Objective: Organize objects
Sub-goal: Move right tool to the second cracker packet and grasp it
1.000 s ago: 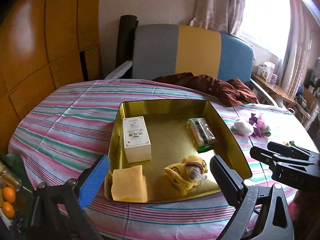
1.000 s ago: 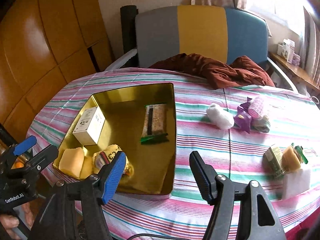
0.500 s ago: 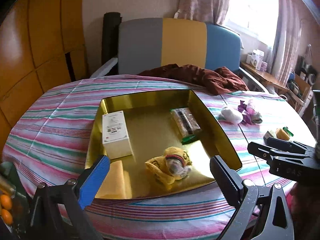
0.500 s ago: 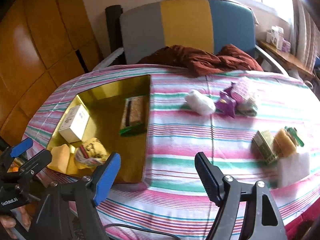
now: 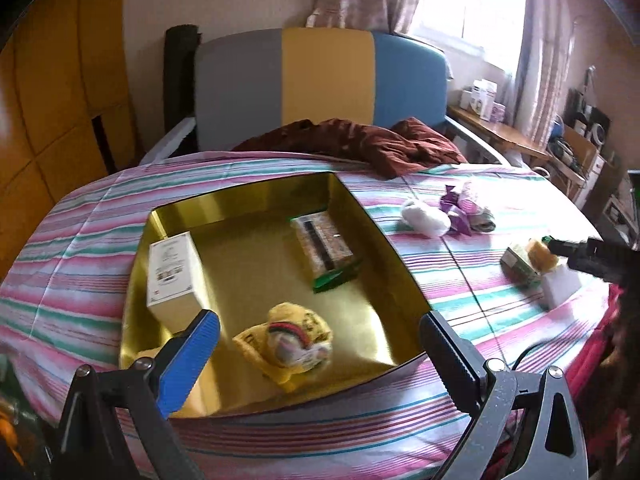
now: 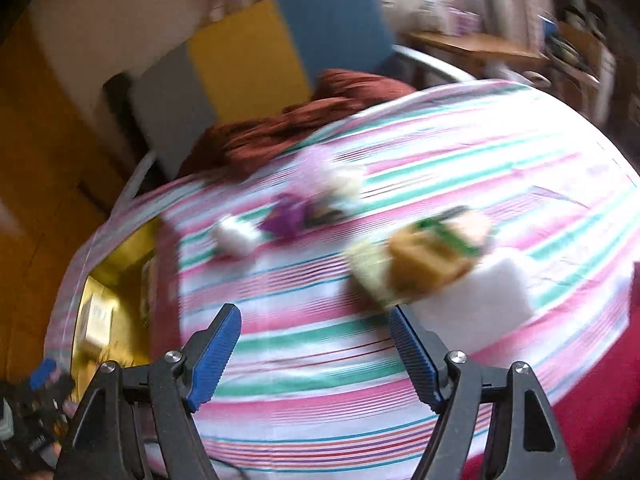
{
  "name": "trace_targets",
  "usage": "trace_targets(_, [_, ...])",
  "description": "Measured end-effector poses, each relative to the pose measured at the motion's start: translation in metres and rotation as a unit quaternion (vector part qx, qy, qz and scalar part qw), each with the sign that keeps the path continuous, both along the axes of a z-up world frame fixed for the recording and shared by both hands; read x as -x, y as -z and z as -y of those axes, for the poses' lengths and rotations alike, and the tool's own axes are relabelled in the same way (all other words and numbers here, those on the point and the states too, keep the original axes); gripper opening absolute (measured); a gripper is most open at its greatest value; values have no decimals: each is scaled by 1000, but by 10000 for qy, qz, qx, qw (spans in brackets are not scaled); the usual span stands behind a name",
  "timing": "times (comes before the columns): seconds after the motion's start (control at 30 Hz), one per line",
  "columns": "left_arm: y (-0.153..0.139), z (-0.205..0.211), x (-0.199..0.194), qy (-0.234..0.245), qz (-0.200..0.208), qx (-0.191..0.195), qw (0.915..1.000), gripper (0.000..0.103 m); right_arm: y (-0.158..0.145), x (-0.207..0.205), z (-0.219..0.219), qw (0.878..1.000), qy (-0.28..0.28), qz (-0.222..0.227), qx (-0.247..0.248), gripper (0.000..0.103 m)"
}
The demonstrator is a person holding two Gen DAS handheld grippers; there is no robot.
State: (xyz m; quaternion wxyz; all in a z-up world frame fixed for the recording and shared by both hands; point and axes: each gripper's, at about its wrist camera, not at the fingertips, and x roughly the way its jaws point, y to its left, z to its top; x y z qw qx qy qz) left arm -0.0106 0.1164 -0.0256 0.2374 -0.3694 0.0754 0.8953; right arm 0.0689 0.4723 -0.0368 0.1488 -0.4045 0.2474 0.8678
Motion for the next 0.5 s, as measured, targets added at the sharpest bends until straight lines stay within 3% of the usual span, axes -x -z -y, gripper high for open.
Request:
trace_targets(0.2, [1,-19,-1,256,45,11,9997,101,4,-4,-81,9939,956,320,452,78])
trace_targets(0.5, [7,-33,1,434,148,39,9989,101,52,38,-148,9726,1569,870,1478,79])
